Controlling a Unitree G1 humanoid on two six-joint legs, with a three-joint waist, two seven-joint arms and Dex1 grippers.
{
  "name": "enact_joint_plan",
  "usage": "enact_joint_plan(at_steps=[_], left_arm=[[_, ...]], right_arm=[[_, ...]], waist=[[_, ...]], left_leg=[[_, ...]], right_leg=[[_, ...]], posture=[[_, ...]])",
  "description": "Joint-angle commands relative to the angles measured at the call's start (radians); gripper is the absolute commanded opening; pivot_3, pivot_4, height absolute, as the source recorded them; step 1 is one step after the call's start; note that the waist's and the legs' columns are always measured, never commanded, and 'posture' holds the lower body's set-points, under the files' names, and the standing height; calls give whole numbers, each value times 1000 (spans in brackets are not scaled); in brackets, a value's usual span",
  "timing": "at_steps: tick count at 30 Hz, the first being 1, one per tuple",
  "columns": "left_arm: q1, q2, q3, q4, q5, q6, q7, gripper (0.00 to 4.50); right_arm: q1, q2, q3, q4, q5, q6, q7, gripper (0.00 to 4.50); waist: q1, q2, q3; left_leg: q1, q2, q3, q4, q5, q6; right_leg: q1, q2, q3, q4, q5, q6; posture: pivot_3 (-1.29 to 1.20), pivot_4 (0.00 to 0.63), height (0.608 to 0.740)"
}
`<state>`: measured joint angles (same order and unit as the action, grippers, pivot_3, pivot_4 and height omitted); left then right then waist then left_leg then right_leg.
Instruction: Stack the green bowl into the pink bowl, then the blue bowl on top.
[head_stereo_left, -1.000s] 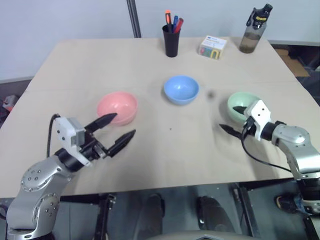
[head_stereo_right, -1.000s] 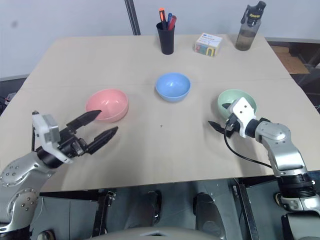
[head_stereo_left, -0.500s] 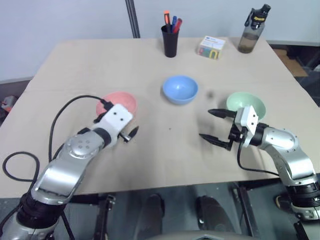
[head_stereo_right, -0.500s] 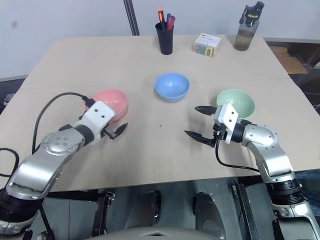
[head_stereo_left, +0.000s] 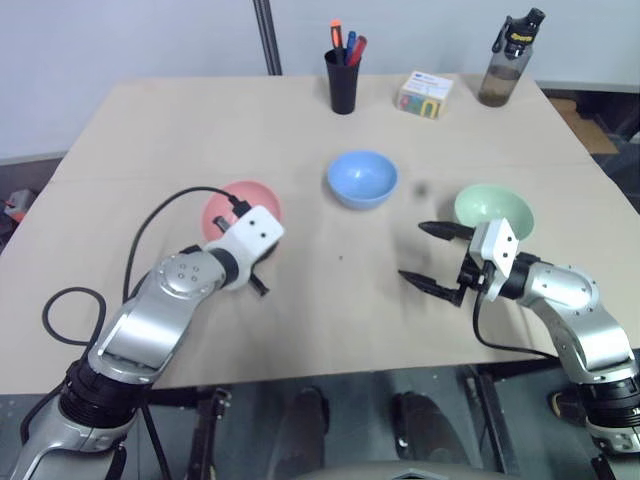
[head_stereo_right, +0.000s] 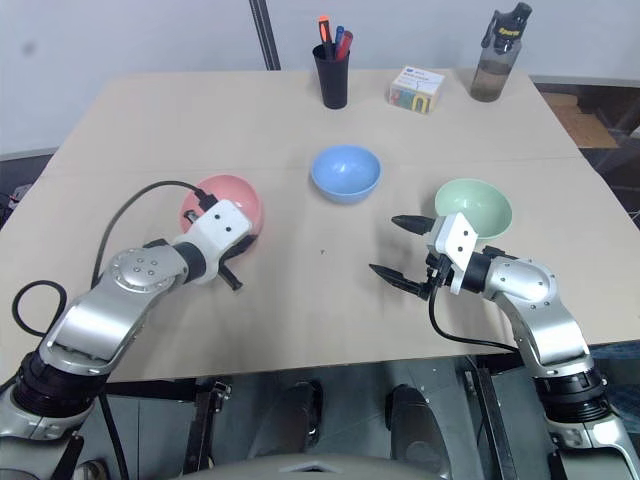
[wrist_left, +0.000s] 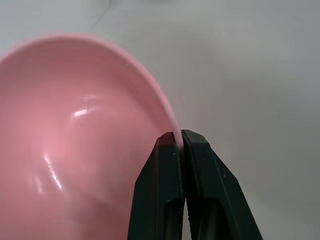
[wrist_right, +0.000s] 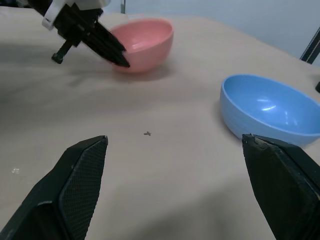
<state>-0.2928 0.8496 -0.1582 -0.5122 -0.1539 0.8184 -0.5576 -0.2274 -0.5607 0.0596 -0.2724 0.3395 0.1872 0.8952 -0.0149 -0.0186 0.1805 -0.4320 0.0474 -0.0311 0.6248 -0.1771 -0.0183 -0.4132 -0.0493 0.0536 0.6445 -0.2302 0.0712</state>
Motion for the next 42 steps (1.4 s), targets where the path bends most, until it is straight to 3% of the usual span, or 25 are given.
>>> enact_joint_plan(at_steps=[1, 4, 10, 11, 13, 18, 19, 23, 25, 28, 33, 34, 35, 36, 39, 40, 42], left_arm=[[43, 53, 26, -78, -40, -132, -134, 86], [26, 54, -7, -45, -44, -292, -238, 86], [-94, -42, -116, 100, -51, -421, -395, 86], [-108, -53, -130, 122, -57, -434, -426, 568], [-127, -65, -140, 153, -64, -444, -464, 971], [-143, -112, -93, 181, -55, -496, -440, 3115], [-135, -114, -71, 172, -60, -490, -426, 3322], [-65, -113, 51, 120, -148, -401, -388, 3322], [18, -208, 198, 96, -291, -430, -338, 3322], [127, -227, 305, 54, -301, -470, -299, 3322], [283, -197, 460, 6, -570, -389, -428, 3322], [303, -194, 482, 2, -593, -393, -438, 3836], [325, -187, 498, 2, -595, -400, -444, 3958], [342, -181, 509, 4, -594, -409, -449, 4447], [365, -183, 535, 6, -588, -416, -418, 4500], [367, -184, 539, 7, -586, -413, -403, 4500], [369, -181, 542, 7, -593, -404, -391, 4500]], right_arm=[[18, -18, -36, -46, 5, -8, -12, 4500], [30, -22, -44, -55, 1, -6, -28, 4500], [76, -35, -76, -83, -7, -8, -59, 4500], [88, -39, -85, -89, -10, -12, -65, 4500], [99, -43, -94, -97, -18, -15, -80, 4500], [117, -46, -111, -112, -51, -5, -131, 4500], [120, -48, -115, -111, -69, -6, -148, 4500], [88, -60, -108, -44, -141, 40, -216, 4500], [20, -64, -100, 49, -176, 86, -251, 4500], [-51, -76, -71, 164, -229, 117, -265, 4500], [-154, -61, -29, 322, -274, 132, -268, 4500], [-173, -57, -24, 345, -280, 127, -267, 4246], [-189, -55, -20, 362, -285, 125, -265, 3982], [-202, -52, -18, 376, -288, 125, -264, 3706], [-225, -46, -18, 396, -277, 141, -246, 2316], [-228, -46, -18, 398, -273, 143, -239, 1640], [-232, -45, -20, 396, -270, 152, -231, 1061]], waist=[[-1, 0, 0], [0, 0, 0], [4, 0, 0], [4, 0, 0], [2, 0, 0], [0, 0, 0], [0, 0, 0], [-3, 0, 0], [-8, 1, 0], [-14, 0, 0], [-17, 0, 0], [-17, 0, 0], [-16, 0, 0], [-16, 0, 0], [-19, 0, 0], [-18, 0, 0], [-19, 0, 0]], left_leg=[[0, 0, 0, 0, 0, 0], [0, 0, 0, 0, 0, 0], [0, 0, 0, 4, 0, 0], [0, 0, 1, 5, 0, 0], [-1, 0, 0, 5, 0, 0], [0, 0, 0, 4, 0, 0], [0, 0, 0, 4, 0, 0], [0, 0, 0, 5, 0, 0], [0, 0, 1, 5, 0, 0], [0, 0, 1, 6, 0, 0], [1, 0, 0, 5, 0, 0], [0, 0, 1, 5, 0, 0], [0, 0, 1, 6, 0, 0], [0, 0, 1, 6, 0, 0], [1, 0, 1, 6, 0, 0], [1, 0, 1, 6, 0, 0], [0, 0, 1, 6, 0, 0]], right_leg=[[0, 0, 0, 0, 0, 0], [0, 0, 0, 0, 2, -3], [2, 0, 1, 0, 0, 0], [2, 0, 1, 0, 0, 0], [2, 0, 1, 0, 0, 0], [1, 1, 1, 2, 0, 1], [1, 1, 1, 2, 0, 1], [1, 1, 2, 2, 0, 1], [2, 1, 2, 2, 0, 1], [1, 0, 2, 3, 0, 0], [1, 1, 2, 4, 2, -3], [1, 1, 2, 4, 2, -3], [1, 0, 2, 4, 2, -3], [1, 0, 2, 4, 2, -3], [1, 0, 2, 4, 2, -3], [1, 0, 2, 4, 0, -1], [1, 0, 2, 4, 0, 0]], posture=[[0, 150, 740], [0, 150, 740], [0, 150, 740], [0, 150, 740], [0, 150, 740], [0, 150, 740], [0, 150, 740], [0, 150, 740], [0, 150, 740], [0, 150, 740], [0, 150, 740], [0, 150, 740], [0, 150, 740], [0, 150, 740], [0, 150, 740], [0, 150, 740], [0, 150, 740]])
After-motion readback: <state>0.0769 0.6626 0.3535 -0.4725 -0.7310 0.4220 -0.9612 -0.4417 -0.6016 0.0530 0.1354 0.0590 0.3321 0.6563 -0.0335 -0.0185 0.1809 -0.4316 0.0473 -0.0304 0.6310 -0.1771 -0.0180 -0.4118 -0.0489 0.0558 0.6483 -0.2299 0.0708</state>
